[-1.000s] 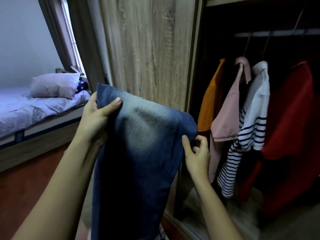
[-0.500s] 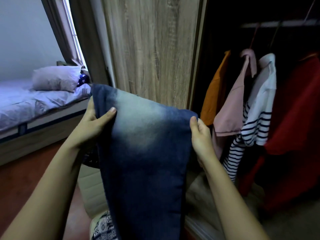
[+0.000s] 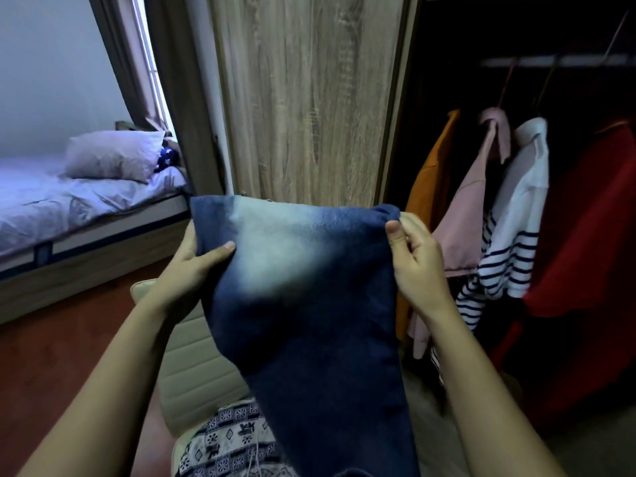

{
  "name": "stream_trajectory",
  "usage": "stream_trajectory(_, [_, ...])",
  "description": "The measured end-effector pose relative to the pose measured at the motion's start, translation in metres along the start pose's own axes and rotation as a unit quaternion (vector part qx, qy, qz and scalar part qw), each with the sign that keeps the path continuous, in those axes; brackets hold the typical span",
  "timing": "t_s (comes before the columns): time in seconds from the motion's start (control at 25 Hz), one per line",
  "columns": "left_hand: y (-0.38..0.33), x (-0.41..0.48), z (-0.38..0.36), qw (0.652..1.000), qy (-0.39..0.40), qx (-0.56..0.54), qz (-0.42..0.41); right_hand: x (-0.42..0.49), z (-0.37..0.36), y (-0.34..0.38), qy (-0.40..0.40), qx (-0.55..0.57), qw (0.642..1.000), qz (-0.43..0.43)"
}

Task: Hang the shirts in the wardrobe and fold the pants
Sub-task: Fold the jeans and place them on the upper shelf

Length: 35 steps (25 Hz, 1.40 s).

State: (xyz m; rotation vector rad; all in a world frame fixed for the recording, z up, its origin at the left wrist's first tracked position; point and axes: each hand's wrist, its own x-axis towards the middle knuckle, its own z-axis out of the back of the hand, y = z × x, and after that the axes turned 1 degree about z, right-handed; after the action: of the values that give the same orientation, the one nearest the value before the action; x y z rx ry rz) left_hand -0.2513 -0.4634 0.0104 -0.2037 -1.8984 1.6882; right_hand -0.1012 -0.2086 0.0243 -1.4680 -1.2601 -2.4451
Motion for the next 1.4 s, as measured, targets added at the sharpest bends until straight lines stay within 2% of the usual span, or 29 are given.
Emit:
stream_trajectory(0.08, [0.001,0.001,-0.010,0.998,-0.026,0.051,-0.009,0.001,0.008,0.002,-0.027,-0.012,1.000,-0.002])
stream_trajectory(0.16, [-0.001,0.006,-0.020,0.993,-0.104,0.057,0.011,-0.002,0.011,-0.002,-0.015,0.094,0.988,-0.121])
stream_trajectory(0.2, [-0.001,0.008,-0.022,0.991,-0.122,0.042,0.045,-0.006,0.012,-0.005,-0.004,0.166,0.964,-0.209])
stream_trajectory(0.24, [-0.001,0.008,-0.025,0.990,-0.109,0.003,0.086,-0.011,0.015,-0.009,0.004,0.205,0.941,-0.270])
stream_trajectory(0.28, [0.001,0.007,-0.026,0.991,-0.074,-0.041,0.104,-0.015,0.019,-0.013,0.004,0.204,0.937,-0.284])
stream_trajectory(0.32, [-0.004,0.004,-0.028,0.990,-0.033,-0.084,0.110,-0.018,0.023,-0.014,0.002,0.204,0.939,-0.278])
stream_trajectory(0.4, [-0.012,0.008,-0.026,0.991,0.028,-0.090,0.093,-0.020,0.032,-0.010,-0.024,0.208,0.949,-0.235])
stream_trajectory(0.48, [-0.024,0.021,-0.024,0.995,0.004,-0.025,0.097,-0.017,0.035,-0.007,-0.033,0.192,0.965,-0.176])
stream_trajectory(0.56, [-0.028,0.033,-0.020,0.982,-0.043,0.017,0.185,-0.021,0.030,-0.006,-0.033,0.154,0.976,-0.152])
stream_trajectory(0.64, [-0.028,0.031,-0.017,0.955,-0.022,0.012,0.295,-0.025,0.024,-0.002,-0.055,0.145,0.977,-0.144])
stream_trajectory(0.68, [-0.026,0.027,-0.018,0.949,0.000,-0.009,0.316,-0.027,0.024,-0.002,-0.075,0.153,0.975,-0.143])
stream_trajectory(0.72, [-0.025,0.025,-0.018,0.949,0.016,-0.032,0.314,-0.028,0.024,-0.002,-0.092,0.182,0.968,-0.149])
stream_trajectory(0.8, [-0.028,0.026,-0.021,0.964,0.023,-0.081,0.251,-0.025,0.030,0.004,-0.109,0.278,0.936,-0.187])
stream_trajectory(0.92, [-0.035,0.032,-0.029,0.986,-0.024,-0.112,0.125,-0.017,0.046,0.006,-0.079,0.394,0.873,-0.278])
stream_trajectory(1.0, [-0.038,0.031,-0.032,0.986,-0.069,-0.120,0.090,-0.016,0.050,0.004,-0.055,0.430,0.836,-0.338])
stream_trajectory(1.04, [-0.041,0.027,-0.034,0.987,-0.086,-0.111,0.079,-0.016,0.049,0.005,-0.053,0.430,0.829,-0.355])
stream_trajectory(1.16, [-0.049,0.013,-0.038,0.996,-0.068,-0.052,0.033,-0.016,0.046,0.002,-0.039,0.377,0.851,-0.363])
stream_trajectory(1.32, [-0.054,0.011,-0.036,0.997,-0.066,-0.036,0.016,-0.002,0.052,0.016,0.090,0.322,0.843,-0.422])
stream_trajectory(1.4, [-0.054,0.014,-0.031,0.997,-0.061,-0.037,0.033,0.000,0.049,0.019,0.087,0.299,0.842,-0.440])
